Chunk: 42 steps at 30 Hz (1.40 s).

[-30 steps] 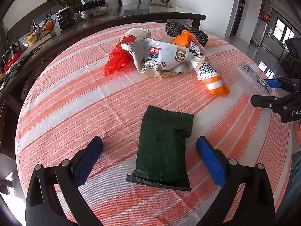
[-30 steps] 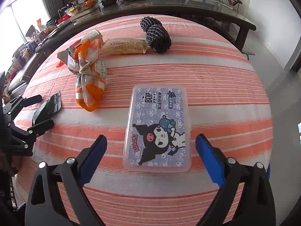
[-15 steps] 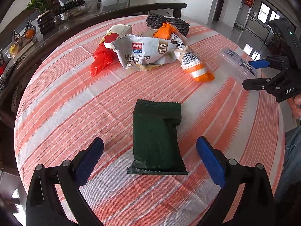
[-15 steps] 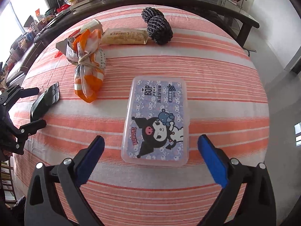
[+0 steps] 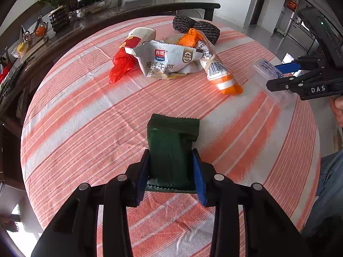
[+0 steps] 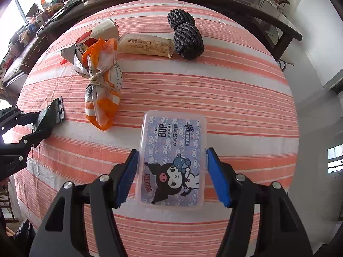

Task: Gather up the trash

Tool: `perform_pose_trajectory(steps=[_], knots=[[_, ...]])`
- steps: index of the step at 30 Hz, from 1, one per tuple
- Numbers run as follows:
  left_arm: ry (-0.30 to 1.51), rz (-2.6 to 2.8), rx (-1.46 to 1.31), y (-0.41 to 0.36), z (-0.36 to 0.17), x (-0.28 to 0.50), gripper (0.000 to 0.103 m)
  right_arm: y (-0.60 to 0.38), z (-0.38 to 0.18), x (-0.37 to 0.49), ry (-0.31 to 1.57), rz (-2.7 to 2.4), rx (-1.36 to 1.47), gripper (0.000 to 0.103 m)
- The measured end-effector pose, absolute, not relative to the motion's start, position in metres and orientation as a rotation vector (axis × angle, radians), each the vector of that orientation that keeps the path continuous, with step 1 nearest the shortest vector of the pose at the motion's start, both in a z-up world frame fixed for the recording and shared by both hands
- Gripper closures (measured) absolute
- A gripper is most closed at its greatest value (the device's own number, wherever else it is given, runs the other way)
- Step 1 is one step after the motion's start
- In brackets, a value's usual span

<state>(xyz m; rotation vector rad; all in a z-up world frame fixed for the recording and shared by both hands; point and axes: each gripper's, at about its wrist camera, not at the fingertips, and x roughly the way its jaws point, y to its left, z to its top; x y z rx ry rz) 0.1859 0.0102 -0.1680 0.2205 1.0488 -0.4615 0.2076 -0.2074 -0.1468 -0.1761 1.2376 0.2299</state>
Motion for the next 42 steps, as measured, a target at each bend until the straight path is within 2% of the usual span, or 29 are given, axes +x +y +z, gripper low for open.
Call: perform_pose_trajectory(steps=[8,18,24,32,42], knots=[[0.988,-0.514,0.132,0.001,-0.145,0.162,0.066,-0.227,-0.117,0.177,1.157,0.266,-0.102,0.04],[0.963,-0.631,0.119,-0.077,-0.123,0.154,0.066,-0.303,-0.104,0.15,1.101,0.205,0.054,0.04],[0.961,-0.746,0.128,-0.157,-0.117,0.144,0.066,-0.394,-0.095,0.128,1.044,0.063,0.145,0.04],[0.955,-0.912,0.192,-0.288,-0.111,0.136,0.066,-0.501,-0.12,0.099,1.034,-0.114,0.239,0.04],[1.049,-1.025,0.208,-0.422,-0.159,0.149,0.066,-0.587,-0.173,0.082,1.045,-0.236,0.36,0.04]])
